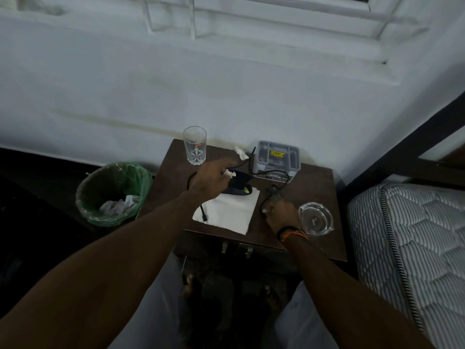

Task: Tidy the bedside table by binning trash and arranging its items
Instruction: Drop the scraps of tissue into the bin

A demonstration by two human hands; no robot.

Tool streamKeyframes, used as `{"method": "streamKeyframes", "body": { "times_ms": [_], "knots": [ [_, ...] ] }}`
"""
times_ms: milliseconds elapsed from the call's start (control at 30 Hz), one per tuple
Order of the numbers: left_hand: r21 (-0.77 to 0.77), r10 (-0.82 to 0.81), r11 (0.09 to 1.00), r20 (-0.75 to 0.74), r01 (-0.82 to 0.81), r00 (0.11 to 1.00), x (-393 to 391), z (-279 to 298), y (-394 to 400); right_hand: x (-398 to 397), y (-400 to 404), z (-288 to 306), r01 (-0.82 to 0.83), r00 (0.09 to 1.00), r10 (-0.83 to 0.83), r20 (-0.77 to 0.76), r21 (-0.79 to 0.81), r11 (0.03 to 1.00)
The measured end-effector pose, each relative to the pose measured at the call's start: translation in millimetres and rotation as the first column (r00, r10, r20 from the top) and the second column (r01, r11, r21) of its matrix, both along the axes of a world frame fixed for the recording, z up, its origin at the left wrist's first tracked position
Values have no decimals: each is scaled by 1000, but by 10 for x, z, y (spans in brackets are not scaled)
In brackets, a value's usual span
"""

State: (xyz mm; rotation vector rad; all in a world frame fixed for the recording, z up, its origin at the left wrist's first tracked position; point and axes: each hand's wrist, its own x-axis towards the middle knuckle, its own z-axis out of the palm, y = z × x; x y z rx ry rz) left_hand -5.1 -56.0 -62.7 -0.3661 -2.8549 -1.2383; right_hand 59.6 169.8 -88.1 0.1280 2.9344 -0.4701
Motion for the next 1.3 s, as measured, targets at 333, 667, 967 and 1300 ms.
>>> {"method": "streamKeyframes", "body": {
  "times_ms": [333,667,967,1300],
  "knots": [
    [-14,32,999,-44,-32,999,-268,129,84,-118,-35,85,125,936,-215,-278,-308,943],
    [-121,89,989,0,-88,996,-952,-159,296,-488,-229,171,-10,777,-305,-550,-496,868],
    [-325,-84,941,51,96,995,-1478,-440,495,-622,-156,6,-100,693,-369,-619,-590,802],
    [-415,-60,904,104,98,993,-1545,-564,525,-747,-172,-36,-106,719,-355,-598,-599,794]
  ]
}}
